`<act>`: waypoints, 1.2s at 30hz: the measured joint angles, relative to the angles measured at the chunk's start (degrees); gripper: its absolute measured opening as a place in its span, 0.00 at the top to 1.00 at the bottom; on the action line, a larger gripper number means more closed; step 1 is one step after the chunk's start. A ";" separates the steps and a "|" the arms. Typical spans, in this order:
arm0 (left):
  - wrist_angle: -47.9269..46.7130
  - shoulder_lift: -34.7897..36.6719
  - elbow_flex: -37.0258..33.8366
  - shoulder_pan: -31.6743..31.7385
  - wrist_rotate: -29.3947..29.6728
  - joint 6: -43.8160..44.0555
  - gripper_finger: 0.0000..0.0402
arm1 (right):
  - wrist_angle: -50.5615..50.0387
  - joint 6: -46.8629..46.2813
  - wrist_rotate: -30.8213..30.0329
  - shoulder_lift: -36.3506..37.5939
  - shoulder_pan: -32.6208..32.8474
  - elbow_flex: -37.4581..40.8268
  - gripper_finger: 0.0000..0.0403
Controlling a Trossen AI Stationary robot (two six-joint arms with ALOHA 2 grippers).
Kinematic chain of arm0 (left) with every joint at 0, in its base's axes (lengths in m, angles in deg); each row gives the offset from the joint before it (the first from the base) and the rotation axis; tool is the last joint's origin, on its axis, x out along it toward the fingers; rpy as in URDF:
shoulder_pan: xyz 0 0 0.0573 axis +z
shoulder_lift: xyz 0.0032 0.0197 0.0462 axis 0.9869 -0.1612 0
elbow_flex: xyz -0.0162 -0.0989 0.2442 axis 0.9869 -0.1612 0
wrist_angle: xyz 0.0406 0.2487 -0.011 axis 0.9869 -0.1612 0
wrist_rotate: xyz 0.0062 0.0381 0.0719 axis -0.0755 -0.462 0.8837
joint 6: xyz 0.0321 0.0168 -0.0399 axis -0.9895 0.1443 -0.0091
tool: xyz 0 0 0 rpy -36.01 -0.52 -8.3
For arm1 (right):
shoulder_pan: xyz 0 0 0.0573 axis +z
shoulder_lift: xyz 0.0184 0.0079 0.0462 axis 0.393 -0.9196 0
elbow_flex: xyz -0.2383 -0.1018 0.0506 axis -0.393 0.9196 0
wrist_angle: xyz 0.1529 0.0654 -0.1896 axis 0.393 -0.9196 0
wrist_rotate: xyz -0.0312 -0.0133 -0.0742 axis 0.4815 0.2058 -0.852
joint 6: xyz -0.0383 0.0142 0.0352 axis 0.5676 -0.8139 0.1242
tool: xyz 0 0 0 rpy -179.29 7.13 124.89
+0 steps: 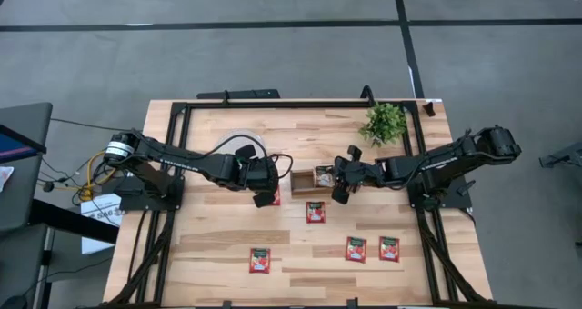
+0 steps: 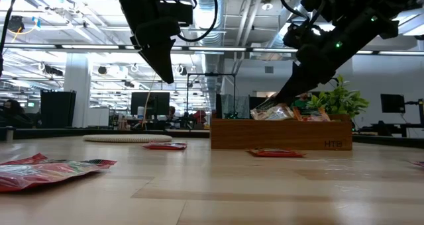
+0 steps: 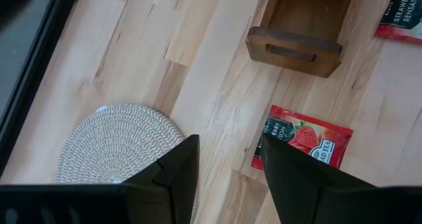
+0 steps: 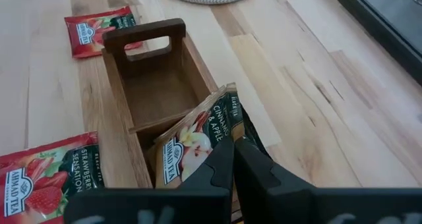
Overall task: Pick & Place Tea
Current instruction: Put the brown tea bag into the middle section of the wooden organizer
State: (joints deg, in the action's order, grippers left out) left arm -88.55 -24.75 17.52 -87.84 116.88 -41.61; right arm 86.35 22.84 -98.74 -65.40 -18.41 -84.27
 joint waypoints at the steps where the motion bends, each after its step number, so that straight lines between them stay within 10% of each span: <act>1: 0.00 0.00 0.00 0.00 0.02 0.00 0.61 | 0.00 0.19 -0.02 0.00 0.00 0.00 1.00; 19: 0.02 0.02 0.00 0.02 0.17 -0.42 0.61 | -9.13 1.75 -1.97 2.88 -1.19 -2.87 0.70; 36: 4.35 0.04 0.00 0.02 0.51 -2.31 0.61 | -13.15 -2.86 12.04 -1.14 -0.26 -8.27 0.88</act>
State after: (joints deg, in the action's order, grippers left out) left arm -84.19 -24.71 17.52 -87.82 117.39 -43.92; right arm 73.19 19.98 -86.69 -66.55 -18.67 -92.54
